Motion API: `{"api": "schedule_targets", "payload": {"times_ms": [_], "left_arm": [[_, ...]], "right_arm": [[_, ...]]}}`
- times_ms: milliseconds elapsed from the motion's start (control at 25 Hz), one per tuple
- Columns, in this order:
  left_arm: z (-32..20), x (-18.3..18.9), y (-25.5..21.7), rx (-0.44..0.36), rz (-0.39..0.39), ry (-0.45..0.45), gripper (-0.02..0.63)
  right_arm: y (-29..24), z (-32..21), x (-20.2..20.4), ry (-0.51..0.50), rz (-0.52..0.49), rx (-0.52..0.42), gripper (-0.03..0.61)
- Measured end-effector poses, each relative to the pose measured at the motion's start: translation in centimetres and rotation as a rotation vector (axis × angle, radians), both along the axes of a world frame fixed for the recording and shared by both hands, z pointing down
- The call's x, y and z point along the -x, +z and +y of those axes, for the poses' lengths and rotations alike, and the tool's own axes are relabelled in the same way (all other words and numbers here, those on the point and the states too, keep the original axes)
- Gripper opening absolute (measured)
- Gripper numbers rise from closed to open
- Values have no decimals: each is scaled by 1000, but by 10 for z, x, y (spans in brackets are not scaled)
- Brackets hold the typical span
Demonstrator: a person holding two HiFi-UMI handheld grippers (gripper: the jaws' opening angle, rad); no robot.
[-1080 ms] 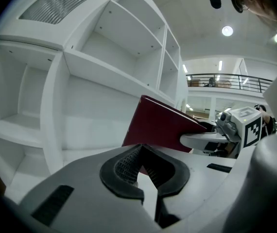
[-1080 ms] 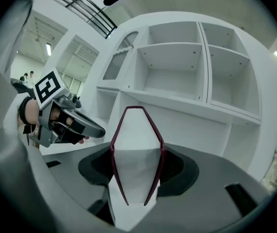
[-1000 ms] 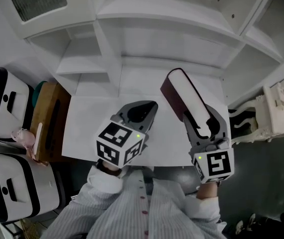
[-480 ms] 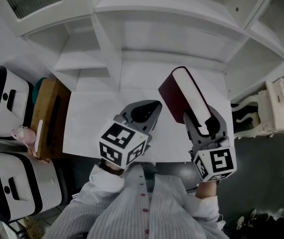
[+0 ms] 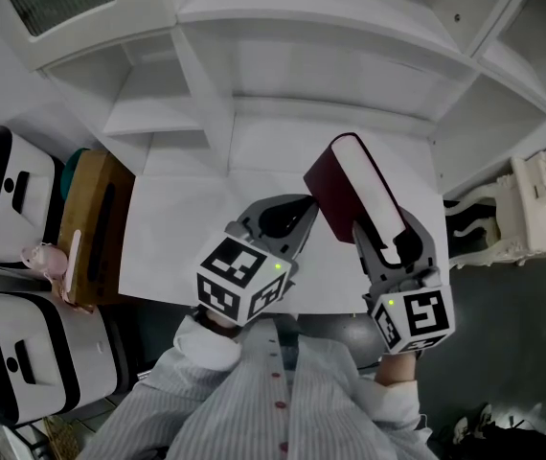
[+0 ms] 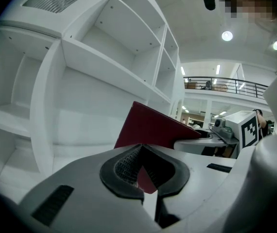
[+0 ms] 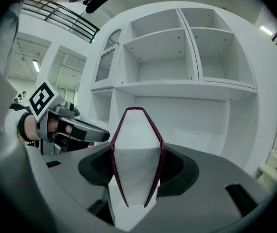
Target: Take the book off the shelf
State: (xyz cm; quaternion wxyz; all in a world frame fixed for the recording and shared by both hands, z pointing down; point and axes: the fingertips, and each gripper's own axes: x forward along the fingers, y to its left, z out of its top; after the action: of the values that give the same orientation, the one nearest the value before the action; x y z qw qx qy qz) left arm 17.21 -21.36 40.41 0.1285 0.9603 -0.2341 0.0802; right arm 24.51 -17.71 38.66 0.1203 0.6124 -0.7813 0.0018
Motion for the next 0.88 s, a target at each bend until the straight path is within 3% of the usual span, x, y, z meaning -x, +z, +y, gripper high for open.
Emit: {"api": "schedule_targets", "payload": {"times_ms": [880], "left_arm": [[-2,-4,-5,-21,-2,-8,9]], "right_arm": [[-2,-3,1,-23,25,-5,225]]}}
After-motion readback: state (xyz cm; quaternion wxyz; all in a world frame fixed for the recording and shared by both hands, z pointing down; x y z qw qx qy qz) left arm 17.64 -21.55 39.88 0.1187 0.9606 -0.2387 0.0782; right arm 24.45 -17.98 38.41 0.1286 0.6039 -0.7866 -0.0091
